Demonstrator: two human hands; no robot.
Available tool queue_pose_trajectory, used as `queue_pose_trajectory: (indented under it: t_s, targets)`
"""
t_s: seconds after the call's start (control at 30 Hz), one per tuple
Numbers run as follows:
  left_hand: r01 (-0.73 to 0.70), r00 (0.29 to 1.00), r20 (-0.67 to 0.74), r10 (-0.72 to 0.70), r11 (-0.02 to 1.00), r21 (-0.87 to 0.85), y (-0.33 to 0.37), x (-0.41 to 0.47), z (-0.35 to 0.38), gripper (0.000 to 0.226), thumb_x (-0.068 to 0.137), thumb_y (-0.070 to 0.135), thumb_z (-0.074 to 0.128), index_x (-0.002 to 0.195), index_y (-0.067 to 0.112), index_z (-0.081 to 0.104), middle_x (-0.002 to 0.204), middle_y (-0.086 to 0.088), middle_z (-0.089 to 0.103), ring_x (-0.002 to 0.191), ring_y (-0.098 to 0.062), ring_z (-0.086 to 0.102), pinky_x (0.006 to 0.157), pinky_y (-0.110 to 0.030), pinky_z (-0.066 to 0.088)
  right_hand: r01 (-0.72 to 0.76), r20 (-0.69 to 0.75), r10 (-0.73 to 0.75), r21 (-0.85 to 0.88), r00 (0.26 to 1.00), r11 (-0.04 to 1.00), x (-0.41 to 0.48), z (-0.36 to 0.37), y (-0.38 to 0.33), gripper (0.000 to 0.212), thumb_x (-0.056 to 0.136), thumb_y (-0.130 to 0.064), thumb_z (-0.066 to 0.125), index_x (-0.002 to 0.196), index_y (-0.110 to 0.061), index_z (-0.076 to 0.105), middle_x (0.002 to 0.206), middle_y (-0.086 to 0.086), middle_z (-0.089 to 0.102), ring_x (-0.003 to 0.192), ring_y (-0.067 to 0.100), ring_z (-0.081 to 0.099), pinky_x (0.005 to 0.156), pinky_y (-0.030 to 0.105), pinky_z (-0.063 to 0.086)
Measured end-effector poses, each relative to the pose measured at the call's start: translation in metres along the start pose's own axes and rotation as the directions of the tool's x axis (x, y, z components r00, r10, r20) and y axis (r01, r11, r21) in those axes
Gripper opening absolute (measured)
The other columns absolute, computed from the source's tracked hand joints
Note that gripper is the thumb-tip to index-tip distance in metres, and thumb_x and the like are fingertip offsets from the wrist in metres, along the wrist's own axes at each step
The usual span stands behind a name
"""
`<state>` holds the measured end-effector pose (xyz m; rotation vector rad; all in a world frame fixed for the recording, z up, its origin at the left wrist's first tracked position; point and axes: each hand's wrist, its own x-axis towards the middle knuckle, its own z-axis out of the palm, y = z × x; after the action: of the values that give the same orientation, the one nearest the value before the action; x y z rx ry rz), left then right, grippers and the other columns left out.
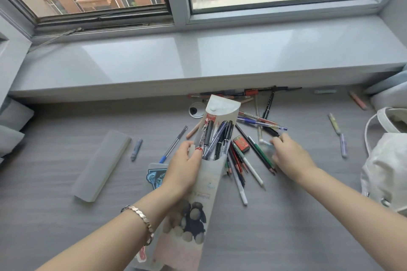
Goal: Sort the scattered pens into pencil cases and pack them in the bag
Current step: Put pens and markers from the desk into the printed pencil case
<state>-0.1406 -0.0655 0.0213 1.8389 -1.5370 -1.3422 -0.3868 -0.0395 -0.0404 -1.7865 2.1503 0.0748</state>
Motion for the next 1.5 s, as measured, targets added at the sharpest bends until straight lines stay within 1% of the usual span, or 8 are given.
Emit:
queue_pose_trajectory:
  t_s: [0.47, 0.6, 0.73, 0.8, 0.87, 1.1, 1.27, 1.5]
  targets:
    - [0.013, 1.0, -0.014, -0.014, 1.0, -0.027, 0.002, 0.003, -0.008, 0.013, 0.092, 0.017, 0.044, 0.098, 0.022, 0.055, 0.089, 0.01, 0.061, 0.079, -0.001, 0.055, 0.06, -0.016, 0.04, 0.175, 0.052, -0.167, -0.303, 0.985, 0.937, 0.07, -0.026, -0.058, 0.028, 0.09, -0.006, 0.045, 0.117, -0.007, 0.045, 0.119, 0.011, 0.052, 0.109, 0.029, 0.05, 0.076, 0.036, 0.045]
    - [0.071, 0.997, 0.016, -0.07, 0.997, -0.023, -0.003, 0.002, -0.006, 0.017, 0.09, 0.014, 0.044, 0.075, 0.02, 0.048, 0.069, 0.004, 0.049, 0.061, -0.01, 0.044, 0.054, -0.024, 0.038, 0.032, -0.135, -0.006, 0.192, 0.991, 0.981, 0.045, -0.049, -0.055, 0.032, 0.092, -0.017, 0.043, 0.124, -0.011, 0.041, 0.098, 0.009, 0.059, 0.08, 0.028, 0.052, 0.062, 0.032, 0.039]
    - [0.112, 0.992, 0.061, -0.112, 0.994, 0.001, -0.005, -0.005, -0.001, 0.017, 0.09, 0.016, 0.044, 0.074, 0.02, 0.047, 0.066, 0.006, 0.048, 0.062, -0.012, 0.044, 0.056, -0.028, 0.034, 0.119, -0.199, 0.19, 0.924, 0.961, 0.364, 0.01, -0.087, -0.061, 0.042, 0.098, -0.01, 0.034, 0.139, -0.017, 0.025, 0.088, 0.005, 0.059, 0.073, 0.017, 0.057, 0.064, 0.023, 0.049]
    - [0.098, 0.991, 0.094, -0.099, 0.995, 0.018, -0.004, -0.01, 0.004, 0.014, 0.09, 0.019, 0.043, 0.079, 0.023, 0.05, 0.072, 0.005, 0.054, 0.069, -0.016, 0.05, 0.064, -0.03, 0.04, 0.21, -0.2, 0.23, 0.977, 0.952, -0.022, -0.004, -0.1, -0.067, 0.043, 0.098, -0.004, 0.033, 0.134, -0.027, 0.026, 0.078, 0.005, 0.056, 0.065, 0.015, 0.062, 0.064, 0.021, 0.056]
    - [0.081, 0.989, 0.125, -0.085, 0.996, 0.037, -0.004, -0.015, 0.009, 0.01, 0.088, 0.026, 0.044, 0.083, 0.025, 0.053, 0.079, 0.003, 0.061, 0.078, -0.021, 0.057, 0.073, -0.035, 0.046, 0.251, -0.211, 0.261, 0.96, 0.942, -0.128, -0.012, -0.1, -0.075, 0.039, 0.097, -0.002, 0.035, 0.121, -0.033, 0.034, 0.077, 0.003, 0.054, 0.063, 0.012, 0.06, 0.068, 0.026, 0.057]
    - [-0.007, 0.984, 0.179, -0.02, 0.989, 0.148, 0.002, -0.045, 0.019, 0.025, 0.08, 0.037, 0.041, 0.103, 0.036, 0.051, 0.098, 0.006, 0.067, 0.094, -0.017, 0.061, 0.091, -0.04, 0.047, 0.18, -0.178, 0.369, 0.983, 0.912, 0.029, -0.033, -0.054, -0.11, 0.032, 0.095, -0.005, 0.04, 0.096, -0.037, 0.041, 0.07, -0.003, 0.045, 0.049, -0.001, 0.045, 0.054, 0.016, 0.042]
    - [0.009, 0.987, 0.161, -0.025, 0.995, 0.102, 0.003, -0.051, 0.017, 0.043, 0.071, 0.04, 0.038, 0.11, 0.031, 0.053, 0.101, 0.001, 0.067, 0.097, -0.022, 0.061, 0.092, -0.041, 0.047, 0.16, -0.098, 0.351, 0.975, 0.931, -0.152, -0.038, -0.048, -0.121, 0.009, 0.096, -0.028, 0.042, 0.089, -0.024, 0.046, 0.063, -0.004, 0.04, 0.048, 0.003, 0.037, 0.049, 0.015, 0.037]
    - [0.056, 0.986, 0.163, -0.048, 0.997, -0.048, -0.001, -0.05, 0.018, 0.027, 0.068, 0.04, 0.044, 0.091, 0.037, 0.059, 0.086, 0.0, 0.071, 0.088, -0.024, 0.066, 0.085, -0.051, 0.05, 0.32, -0.388, 0.196, 0.897, 0.901, 0.304, -0.054, -0.04, -0.112, 0.014, 0.097, -0.013, 0.04, 0.103, -0.014, 0.052, 0.074, 0.0, 0.059, 0.068, -0.003, 0.057, 0.073, 0.009, 0.044]
